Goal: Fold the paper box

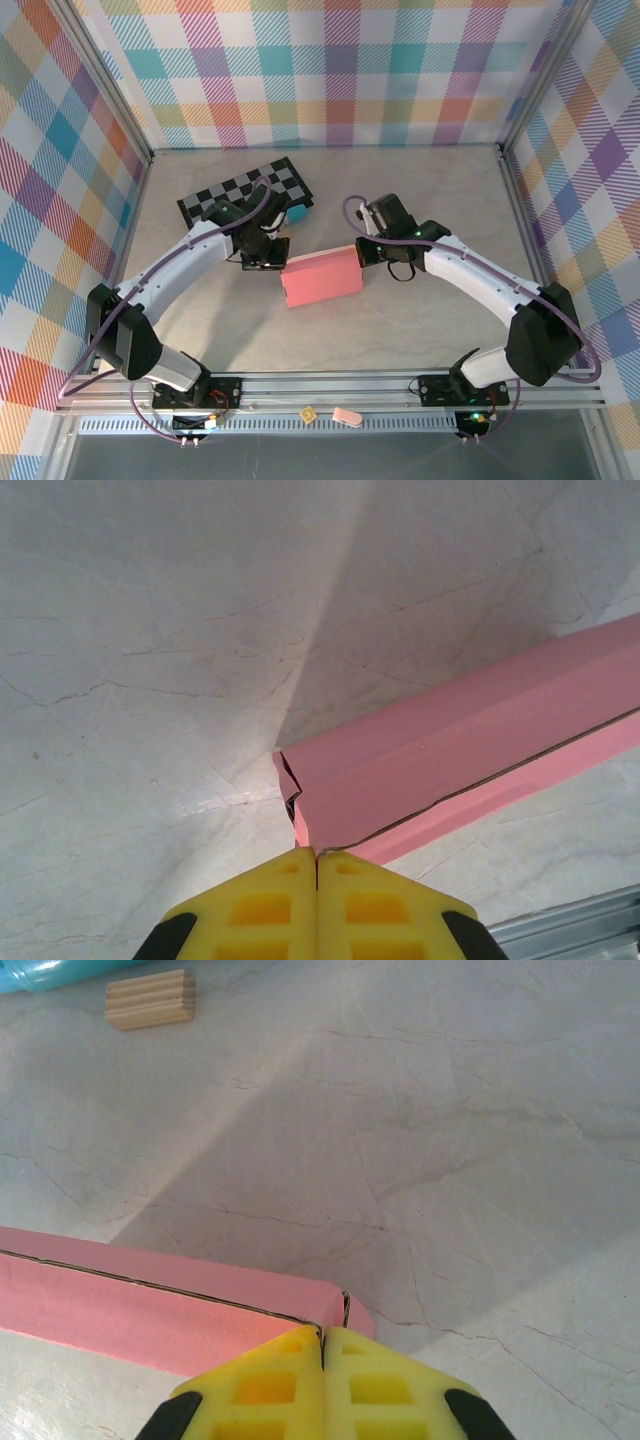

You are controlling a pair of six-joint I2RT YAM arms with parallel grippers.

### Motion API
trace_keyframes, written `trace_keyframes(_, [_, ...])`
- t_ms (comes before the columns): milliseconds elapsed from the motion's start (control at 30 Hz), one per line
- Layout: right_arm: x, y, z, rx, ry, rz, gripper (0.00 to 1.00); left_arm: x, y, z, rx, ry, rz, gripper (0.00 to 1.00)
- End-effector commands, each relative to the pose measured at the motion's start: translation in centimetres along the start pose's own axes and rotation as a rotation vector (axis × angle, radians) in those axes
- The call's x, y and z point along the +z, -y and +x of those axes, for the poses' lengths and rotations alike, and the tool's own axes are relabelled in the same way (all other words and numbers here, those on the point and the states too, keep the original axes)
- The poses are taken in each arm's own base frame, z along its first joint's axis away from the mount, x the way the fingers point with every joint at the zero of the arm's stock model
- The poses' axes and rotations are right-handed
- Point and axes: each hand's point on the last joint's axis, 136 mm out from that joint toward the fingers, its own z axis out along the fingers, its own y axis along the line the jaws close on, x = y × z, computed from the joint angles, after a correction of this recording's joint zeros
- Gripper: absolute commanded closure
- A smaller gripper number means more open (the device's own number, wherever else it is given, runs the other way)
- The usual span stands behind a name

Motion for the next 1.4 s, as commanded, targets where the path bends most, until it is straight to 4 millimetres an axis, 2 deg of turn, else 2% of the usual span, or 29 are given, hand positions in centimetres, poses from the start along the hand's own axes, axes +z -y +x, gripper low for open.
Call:
trace_keyframes(0, [-0.2, -0.3, 1.0, 0.012, -0.016, -0.008, 1.00, -0.4, 0.5, -0.4, -0.062, -0.017, 0.016, 0.98])
trace_keyframes(533, [-0.2, -0.3, 1.0, 0.010, -0.013, -0.005, 1.00, -0.6, 1.2, -1.6, -0.148, -0.013, 0.030, 1.00])
trace_keyframes(1033, [-0.8, -0.2, 0.4, 0.020, 0.070, -0.013, 1.00, -0.8, 1.9, -3.0, -0.169, 0.028, 0.073, 1.00])
trace_keyframes(1367, [-0.7, 0.1, 0.0, 0.018, 0.108, -0.002, 1.00, -0.9, 2.0, -3.2, -0.174, 0.027, 0.093, 1.00])
